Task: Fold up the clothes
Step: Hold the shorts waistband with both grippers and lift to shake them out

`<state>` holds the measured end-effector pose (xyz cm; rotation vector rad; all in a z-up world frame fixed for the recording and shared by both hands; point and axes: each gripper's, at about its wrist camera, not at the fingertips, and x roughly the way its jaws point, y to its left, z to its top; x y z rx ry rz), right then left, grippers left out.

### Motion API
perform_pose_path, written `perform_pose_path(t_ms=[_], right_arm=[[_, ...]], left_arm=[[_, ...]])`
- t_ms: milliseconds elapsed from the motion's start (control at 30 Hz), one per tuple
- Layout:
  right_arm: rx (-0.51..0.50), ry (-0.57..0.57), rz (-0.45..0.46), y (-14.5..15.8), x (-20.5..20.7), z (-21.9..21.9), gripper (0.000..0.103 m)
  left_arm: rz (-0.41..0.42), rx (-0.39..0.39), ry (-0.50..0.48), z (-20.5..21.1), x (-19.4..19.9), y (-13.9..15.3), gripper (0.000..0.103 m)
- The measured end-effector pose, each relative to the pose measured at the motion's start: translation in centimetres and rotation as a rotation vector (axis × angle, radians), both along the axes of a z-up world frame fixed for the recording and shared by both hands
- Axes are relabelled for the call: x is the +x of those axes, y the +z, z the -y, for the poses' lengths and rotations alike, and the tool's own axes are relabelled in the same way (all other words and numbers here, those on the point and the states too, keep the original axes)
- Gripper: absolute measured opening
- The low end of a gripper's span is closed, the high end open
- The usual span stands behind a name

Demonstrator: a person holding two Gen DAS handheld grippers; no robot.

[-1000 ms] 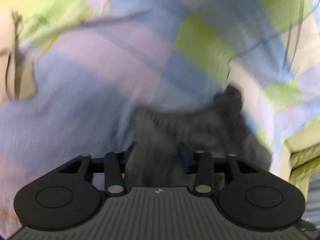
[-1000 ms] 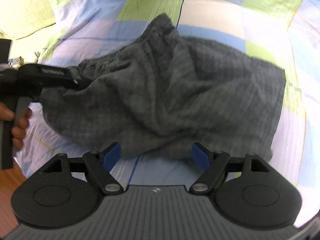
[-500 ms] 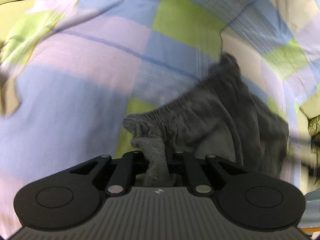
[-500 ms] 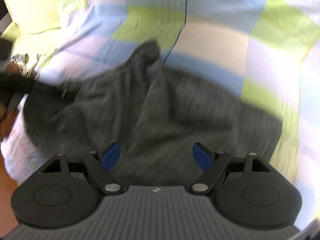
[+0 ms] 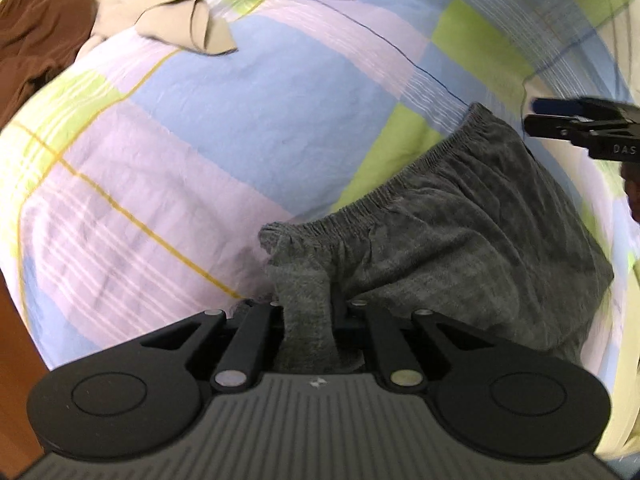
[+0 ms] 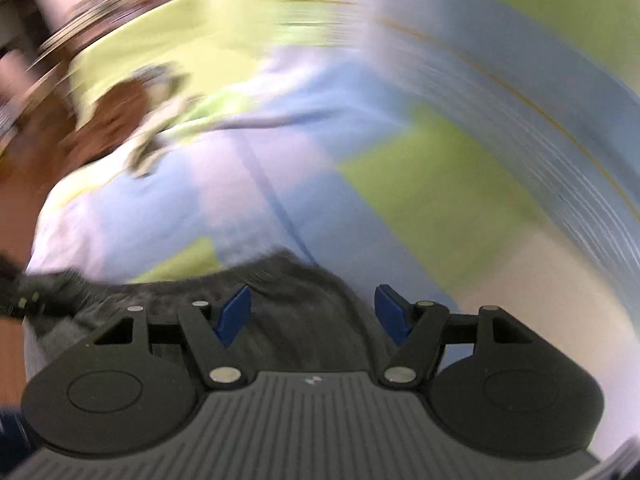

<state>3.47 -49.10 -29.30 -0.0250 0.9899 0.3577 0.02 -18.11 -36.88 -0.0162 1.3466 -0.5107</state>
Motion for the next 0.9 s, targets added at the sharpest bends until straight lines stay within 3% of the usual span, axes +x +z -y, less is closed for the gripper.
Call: perform_pose_path(t_ms=[67,167,200,233,333,367,533,567,667,800,900], right_arm=[[-0.015,0.165,-0.046,-1.4,3.0,-0.7,0.065],[-0.058,0.247,-0.137,-3.9,4.9,-1.2,0.065],[-0.052,0.253,-0.152,-4.3,4.8,-1.3,0.060],[-0.019,0.261,-0.174,-5.0,4.6,-1.0,0.037],[0.040,0.226,-0.157,-5.3,2.5,-0.7,0.008],[0.041,0.215,-0.141,-5.0,1.8,-0.6,0.007],[-0.042,-0.041,0.136,1.1,-5.2,2.3,0.006],[-0.054,-0.077,0.171,2.1,-6.1,2.7,0.006],[-0.130,-0.273,0.372,8.8,-12.2,4.8,0.005],[-0.243,-0.402,0.544,15.6,-18.1,5.4,0.005],[-0.351,-0.506,0.673,20.5,-22.8,4.6,0.005]], left_arm=[[-0.007,-0.018,0.019,-0.5,0.4,-0.1,0.009],[-0.011,-0.045,0.030,-0.5,1.0,-0.6,0.010],[-0.006,-0.050,0.025,-0.3,1.1,-0.7,0.010],[0.000,-0.056,0.019,-0.1,1.1,-0.9,0.008],[0.056,-0.061,-0.022,1.1,1.2,-0.5,0.005],[0.096,-0.065,-0.039,1.6,1.2,0.0,0.005],[0.293,-0.136,-0.108,4.5,2.0,4.8,0.004],[0.349,-0.159,-0.137,5.4,2.2,6.4,0.004],[0.499,-0.245,-0.237,8.7,2.7,11.9,0.004],[0.697,-0.329,-0.366,12.1,1.4,18.5,0.004],[0.829,-0.440,-0.437,13.2,-0.7,23.3,0.005]])
